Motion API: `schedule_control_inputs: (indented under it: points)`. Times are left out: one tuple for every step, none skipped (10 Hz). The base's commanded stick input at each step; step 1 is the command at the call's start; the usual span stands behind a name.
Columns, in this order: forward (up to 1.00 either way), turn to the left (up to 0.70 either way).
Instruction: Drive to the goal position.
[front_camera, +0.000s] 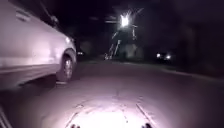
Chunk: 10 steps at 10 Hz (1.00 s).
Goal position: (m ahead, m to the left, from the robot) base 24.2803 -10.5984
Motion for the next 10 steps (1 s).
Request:
schedule_control_inputs:
  points:
    - [0.85, 0.0]
    - [0.85, 0.0]
    - [0.85, 0.0]
    - [0.85, 0.0]
    - [0.85, 0.0]
    - [0.85, 0.0]
    - [0.85, 0.0]
    - [0.85, 0.0]
    - [0.85, 0.0]
    - [0.85, 0.0]
